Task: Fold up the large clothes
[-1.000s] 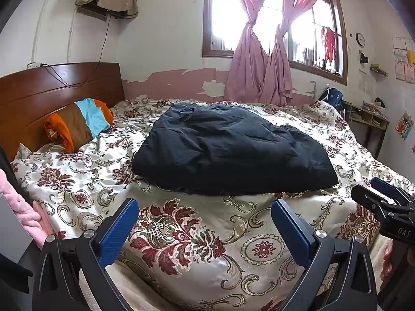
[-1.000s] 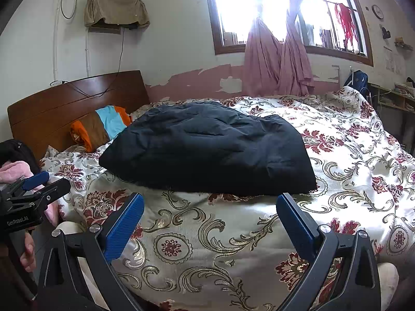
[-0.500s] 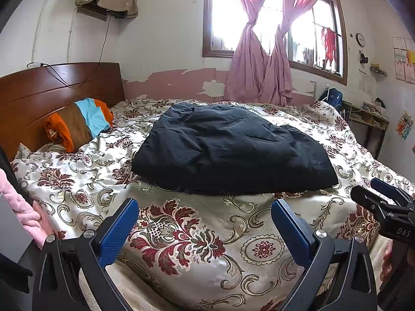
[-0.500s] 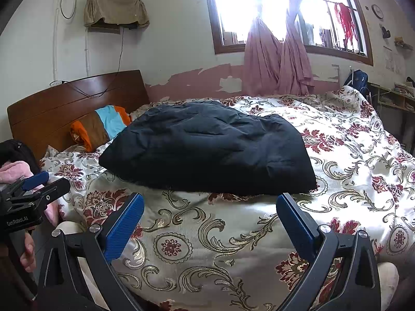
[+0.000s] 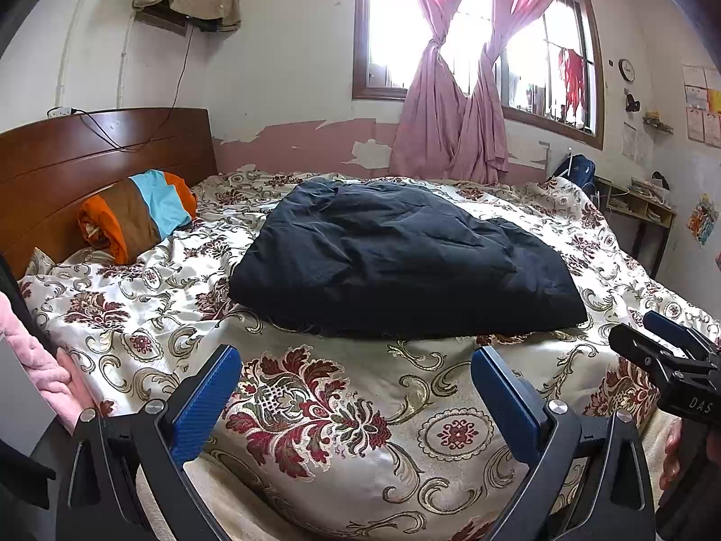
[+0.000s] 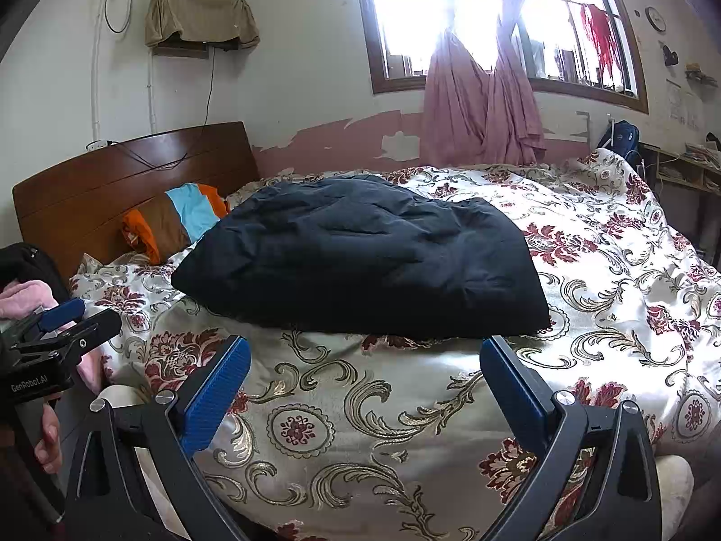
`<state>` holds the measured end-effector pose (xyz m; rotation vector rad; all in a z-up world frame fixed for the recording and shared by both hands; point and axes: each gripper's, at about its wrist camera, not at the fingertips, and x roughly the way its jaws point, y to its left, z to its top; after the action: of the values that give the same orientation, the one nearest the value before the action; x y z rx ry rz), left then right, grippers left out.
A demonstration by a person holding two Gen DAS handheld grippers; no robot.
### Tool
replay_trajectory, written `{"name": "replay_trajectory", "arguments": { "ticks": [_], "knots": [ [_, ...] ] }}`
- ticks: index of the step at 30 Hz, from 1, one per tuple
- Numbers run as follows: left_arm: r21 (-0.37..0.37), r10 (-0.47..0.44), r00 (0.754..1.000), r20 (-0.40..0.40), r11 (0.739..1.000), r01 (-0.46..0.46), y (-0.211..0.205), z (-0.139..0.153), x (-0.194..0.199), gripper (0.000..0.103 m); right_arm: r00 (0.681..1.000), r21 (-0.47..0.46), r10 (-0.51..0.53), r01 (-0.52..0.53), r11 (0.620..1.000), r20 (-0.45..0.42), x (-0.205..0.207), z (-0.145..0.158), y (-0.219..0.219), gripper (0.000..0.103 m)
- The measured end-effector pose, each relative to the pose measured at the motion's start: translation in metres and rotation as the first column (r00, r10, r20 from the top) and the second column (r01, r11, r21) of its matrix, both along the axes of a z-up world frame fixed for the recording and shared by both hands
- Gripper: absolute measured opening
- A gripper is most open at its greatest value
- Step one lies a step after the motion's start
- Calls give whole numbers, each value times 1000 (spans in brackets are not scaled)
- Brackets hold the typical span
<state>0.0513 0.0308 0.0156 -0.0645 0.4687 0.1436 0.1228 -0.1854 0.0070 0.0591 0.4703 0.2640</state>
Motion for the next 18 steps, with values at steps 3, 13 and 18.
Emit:
{"name": "replay_trajectory", "arguments": {
  "ticks": [3, 13, 18],
  "knots": [
    [-1, -1, 1000, 0, 1000, 1, 0, 0, 0, 103, 1000, 0, 0, 0, 1000, 0, 0, 0, 0, 100],
    [-8, 50, 999, -1, 999, -50, -2, 3, -2, 103, 1000, 0, 1, -1, 1000, -4, 0, -2, 1, 100],
    [3, 70, 998, 2, 998, -70, -2, 5, -2, 103, 1000, 1, 2, -2, 1000, -6, 0, -3, 3, 100]
  ]
}}
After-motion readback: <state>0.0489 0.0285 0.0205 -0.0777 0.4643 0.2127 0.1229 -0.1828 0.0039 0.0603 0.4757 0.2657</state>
